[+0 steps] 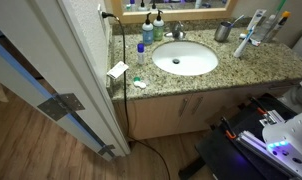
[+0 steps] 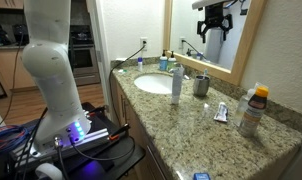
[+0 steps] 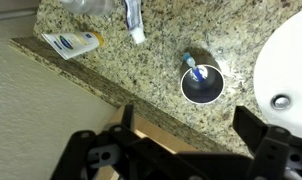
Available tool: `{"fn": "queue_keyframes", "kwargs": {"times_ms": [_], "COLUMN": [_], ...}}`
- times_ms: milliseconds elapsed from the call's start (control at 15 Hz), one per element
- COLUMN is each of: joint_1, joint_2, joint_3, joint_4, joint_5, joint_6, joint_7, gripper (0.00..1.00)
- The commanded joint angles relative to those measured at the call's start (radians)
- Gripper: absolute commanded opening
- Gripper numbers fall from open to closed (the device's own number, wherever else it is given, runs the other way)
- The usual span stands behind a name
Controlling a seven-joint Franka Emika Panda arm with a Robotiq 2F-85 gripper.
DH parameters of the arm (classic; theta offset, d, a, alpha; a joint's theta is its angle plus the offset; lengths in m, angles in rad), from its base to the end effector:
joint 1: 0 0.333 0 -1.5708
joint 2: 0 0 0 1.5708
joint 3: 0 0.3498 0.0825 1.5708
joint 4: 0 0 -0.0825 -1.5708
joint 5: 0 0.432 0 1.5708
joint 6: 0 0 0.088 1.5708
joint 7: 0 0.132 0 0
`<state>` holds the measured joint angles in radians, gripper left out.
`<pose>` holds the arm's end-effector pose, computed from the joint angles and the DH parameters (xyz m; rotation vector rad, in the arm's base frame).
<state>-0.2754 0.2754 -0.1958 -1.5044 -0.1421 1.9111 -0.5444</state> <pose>0.6406 -0.3243 0.5239 2.9044 0.1780 0.0389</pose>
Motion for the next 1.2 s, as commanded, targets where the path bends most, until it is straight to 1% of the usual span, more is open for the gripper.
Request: {"fn": "queue_keyframes", "kwargs": {"times_ms": [0,67,200,267,400,600,667,867,933,1000,1133], "joint_1": [0.006,0.021,0.036,0.051,0.045,0.039,0.041,0.081,0.093,0.068,0.077], "joint_2": [0.028,0.057,0.096,0.134,0.172,0.219,0.235,0.294,0.311,0.265,0.288], "joint_3": [0.017,0.022,0.026,0.014,0.027,0.059,0.066,0.043,0.033,0.06,0.056], "joint_4": [0.039,0.071,0.112,0.124,0.127,0.148,0.16,0.209,0.23,0.165,0.191], "joint_5": [-0.045,-0.08,-0.102,-0.177,-0.215,-0.202,-0.199,-0.295,-0.328,-0.288,-0.318], "joint_6": [-0.036,-0.057,-0.076,-0.099,-0.108,-0.115,-0.141,-0.284,-0.341,-0.259,-0.31], "joint_7": [0.01,0.027,0.041,0.021,-0.056,-0.174,-0.212,-0.204,-0.172,-0.172,-0.168], "gripper": [1.0,1.0,1.0,1.0,1.0,1.0,1.0,1.0,1.0,1.0,1.0]}}
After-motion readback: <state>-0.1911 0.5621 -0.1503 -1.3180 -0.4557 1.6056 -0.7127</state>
